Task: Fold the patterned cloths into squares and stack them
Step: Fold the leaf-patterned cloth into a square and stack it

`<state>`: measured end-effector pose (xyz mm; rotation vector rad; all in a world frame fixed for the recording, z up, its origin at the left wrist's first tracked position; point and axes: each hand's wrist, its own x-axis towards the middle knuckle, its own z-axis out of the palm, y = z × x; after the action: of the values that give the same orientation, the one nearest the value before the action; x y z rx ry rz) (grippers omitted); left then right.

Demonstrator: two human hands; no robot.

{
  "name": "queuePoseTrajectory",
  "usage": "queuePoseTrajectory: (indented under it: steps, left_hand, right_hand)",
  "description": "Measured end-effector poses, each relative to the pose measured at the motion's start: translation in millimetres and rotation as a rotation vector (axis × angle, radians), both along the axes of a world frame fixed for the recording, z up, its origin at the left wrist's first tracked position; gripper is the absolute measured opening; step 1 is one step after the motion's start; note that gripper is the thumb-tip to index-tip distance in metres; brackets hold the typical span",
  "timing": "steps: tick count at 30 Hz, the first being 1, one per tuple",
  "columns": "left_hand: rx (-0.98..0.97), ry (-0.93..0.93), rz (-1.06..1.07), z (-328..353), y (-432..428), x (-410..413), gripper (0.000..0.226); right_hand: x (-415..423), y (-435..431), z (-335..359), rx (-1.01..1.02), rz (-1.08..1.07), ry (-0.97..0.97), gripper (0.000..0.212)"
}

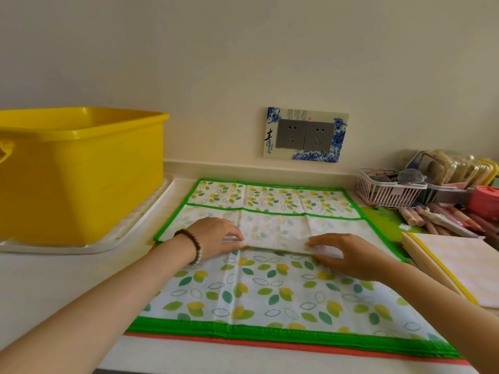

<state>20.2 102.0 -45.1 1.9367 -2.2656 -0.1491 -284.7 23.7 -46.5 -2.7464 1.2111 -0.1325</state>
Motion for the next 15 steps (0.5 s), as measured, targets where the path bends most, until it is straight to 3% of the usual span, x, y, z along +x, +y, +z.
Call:
queuePoseTrajectory:
  steps: [9,15]
  left_hand:
    - [-0.025,0.053,0.014,16,9,-5,0.027]
    - [0.183,0.27,0.019,57,23,-10,0.027]
  right_hand:
    - [-1,-4,13,0.105,-0.081,-0.115,0.03]
    - [-12,5,57,0.384,-0.024,0.055,0.019]
